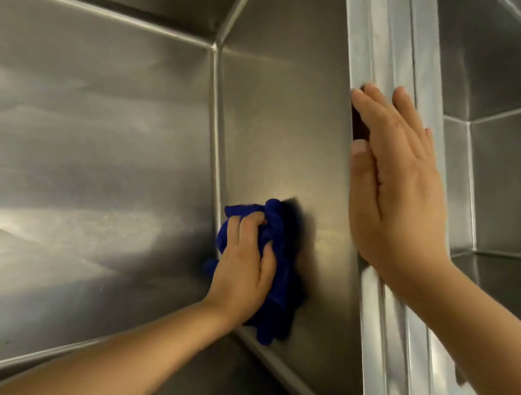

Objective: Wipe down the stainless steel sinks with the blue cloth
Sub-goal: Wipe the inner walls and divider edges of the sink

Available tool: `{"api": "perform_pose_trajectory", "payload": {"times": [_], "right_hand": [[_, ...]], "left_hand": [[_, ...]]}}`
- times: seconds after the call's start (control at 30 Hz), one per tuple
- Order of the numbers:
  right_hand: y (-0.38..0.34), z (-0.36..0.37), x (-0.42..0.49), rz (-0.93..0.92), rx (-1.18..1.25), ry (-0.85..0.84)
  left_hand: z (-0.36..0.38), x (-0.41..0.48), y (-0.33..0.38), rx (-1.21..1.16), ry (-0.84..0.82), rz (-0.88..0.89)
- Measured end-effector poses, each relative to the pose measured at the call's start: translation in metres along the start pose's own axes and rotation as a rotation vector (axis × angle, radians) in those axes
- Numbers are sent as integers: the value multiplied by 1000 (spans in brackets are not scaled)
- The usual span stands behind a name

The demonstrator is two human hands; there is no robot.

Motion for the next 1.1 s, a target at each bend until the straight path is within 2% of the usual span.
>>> {"api": "perform_pose_trajectory", "payload": {"times": [0.1, 0.17, 0.27, 0.3, 0.53, 0.6, 0.8, 0.97, 1.1], "right_hand": [[-1, -1, -1, 9, -12, 3], [-1, -1, -1, 14, -9, 5], [-1, -1, 0, 17, -9, 0], [0, -1, 0, 20, -9, -1], [-1, 1, 0, 14, -12, 4], [-1, 0, 0, 11, -13, 10], [0, 1, -1, 6, -9, 14], [-1, 3, 0, 10, -14, 22], [-1, 1, 0, 9, -24, 26]], "left_hand": [[-2, 4, -10, 69, 21, -190], [-6, -1, 1, 71, -7, -148], [-9, -11, 17, 82, -84, 19], [-8, -9, 13, 100, -105, 16], [-1, 24, -62, 340, -218, -470], [-2, 23, -57, 354, -240, -480], [4, -30, -30, 206, -383, -316], [9, -27, -41, 206, -416, -522], [9, -39, 4, 193, -467, -526]]}}
Point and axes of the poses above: each hand's wrist, its own x-axis towards the middle knuckle, its own z-axis out of the palm, y = z × x, the point moved 5 cm from there along x, towards the middle knuckle, and after that the axes turned 3 degrees about y, right-handed, at the moved point
